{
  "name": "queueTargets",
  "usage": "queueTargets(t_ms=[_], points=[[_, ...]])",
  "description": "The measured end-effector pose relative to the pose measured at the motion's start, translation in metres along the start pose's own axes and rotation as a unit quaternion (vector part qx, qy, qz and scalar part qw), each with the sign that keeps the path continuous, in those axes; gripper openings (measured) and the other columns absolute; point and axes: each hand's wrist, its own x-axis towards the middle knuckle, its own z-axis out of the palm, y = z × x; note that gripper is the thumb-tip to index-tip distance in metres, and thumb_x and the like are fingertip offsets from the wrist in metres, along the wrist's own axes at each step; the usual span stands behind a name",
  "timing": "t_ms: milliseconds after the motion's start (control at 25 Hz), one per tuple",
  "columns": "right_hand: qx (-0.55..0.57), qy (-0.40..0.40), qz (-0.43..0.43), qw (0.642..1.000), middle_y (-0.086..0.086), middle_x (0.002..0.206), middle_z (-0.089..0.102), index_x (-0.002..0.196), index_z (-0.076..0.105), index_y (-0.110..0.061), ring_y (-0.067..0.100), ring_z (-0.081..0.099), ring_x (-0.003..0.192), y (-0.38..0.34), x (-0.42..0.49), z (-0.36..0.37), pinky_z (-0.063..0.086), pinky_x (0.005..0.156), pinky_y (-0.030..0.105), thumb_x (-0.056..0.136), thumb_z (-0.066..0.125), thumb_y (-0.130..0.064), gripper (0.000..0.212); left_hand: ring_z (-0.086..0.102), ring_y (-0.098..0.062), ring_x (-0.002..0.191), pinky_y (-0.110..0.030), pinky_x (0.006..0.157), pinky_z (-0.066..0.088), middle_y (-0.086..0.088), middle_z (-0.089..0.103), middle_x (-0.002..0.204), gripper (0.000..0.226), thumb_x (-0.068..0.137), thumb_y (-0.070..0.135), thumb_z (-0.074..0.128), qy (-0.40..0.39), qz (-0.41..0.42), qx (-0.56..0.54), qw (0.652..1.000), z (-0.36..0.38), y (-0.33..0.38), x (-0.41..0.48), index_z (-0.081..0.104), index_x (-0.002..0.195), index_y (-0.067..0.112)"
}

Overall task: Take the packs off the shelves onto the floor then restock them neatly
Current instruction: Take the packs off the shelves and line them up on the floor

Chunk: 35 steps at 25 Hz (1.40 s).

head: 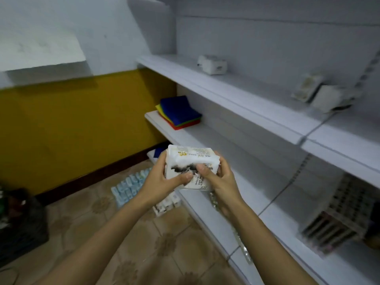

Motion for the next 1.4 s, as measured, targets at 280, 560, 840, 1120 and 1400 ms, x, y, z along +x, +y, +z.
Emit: queueTargets(t_ms=[280,560,840,1120,1400], points=[[-0.034,0.046,0.048,0.997,0.005,0.114,0.066,0.117,0.051,-0.016,0.012,0.069,0.094,0.087,0.011,0.107,0.059,0.072,0.033,0.068,0.083,-0.017,0.059,0.063,-0.004,0.101,-0.018,0.073,0.052,0.006,0.060,0.121,0.074,0.081,0.045,0.068,0.096,-0.203,0.041,0.974,-0.117,-0.062,-0.031,0.033,0.143,0.027],[-0.185,0.046,0.026,0.981,-0.013,0.115,0.059,0.122,0.043,-0.021,-0.006,0.061,0.098,0.148,0.064,0.138,0.052,0.067,0.013,0.066,0.087,-0.023,0.071,0.072,-0.016,0.093,-0.032,0.069,0.058,0.002,0.071,0.114,0.111,0.057,0.073,0.074,0.106,-0.367,-0.157,0.911,-0.140,-0.132,0.027,0.034,0.146,0.021],[-0.179,0.023,0.097,0.979,-0.014,0.124,0.056,0.143,0.028,-0.033,-0.005,0.058,0.106,0.204,0.195,0.171,0.054,0.079,0.017,0.064,0.088,-0.033,0.099,0.070,-0.015,0.095,-0.029,0.066,0.058,-0.001,0.070,0.113,0.059,0.078,0.042,0.076,0.180,-0.372,-0.094,0.906,-0.229,-0.203,0.140,0.053,0.128,0.020],[-0.233,-0.048,0.217,0.947,-0.008,0.141,0.044,0.146,0.027,-0.031,0.011,0.057,0.111,0.291,0.292,0.203,0.053,0.084,0.024,0.072,0.081,-0.042,0.092,0.067,-0.009,0.097,-0.030,0.083,0.058,0.006,0.066,0.113,0.033,0.088,0.017,0.068,0.130,-0.383,-0.024,0.914,-0.291,-0.290,0.206,0.058,0.118,0.027],[-0.321,0.046,0.281,0.903,-0.014,0.114,0.054,0.117,0.044,-0.037,0.004,0.062,0.091,0.413,0.343,0.178,0.052,0.065,0.014,0.073,0.080,-0.032,0.057,0.069,-0.005,0.077,-0.015,0.058,0.055,-0.004,0.068,0.104,0.018,0.088,0.014,0.067,0.117,-0.524,-0.055,0.842,-0.282,-0.441,0.221,0.060,0.105,0.014]])
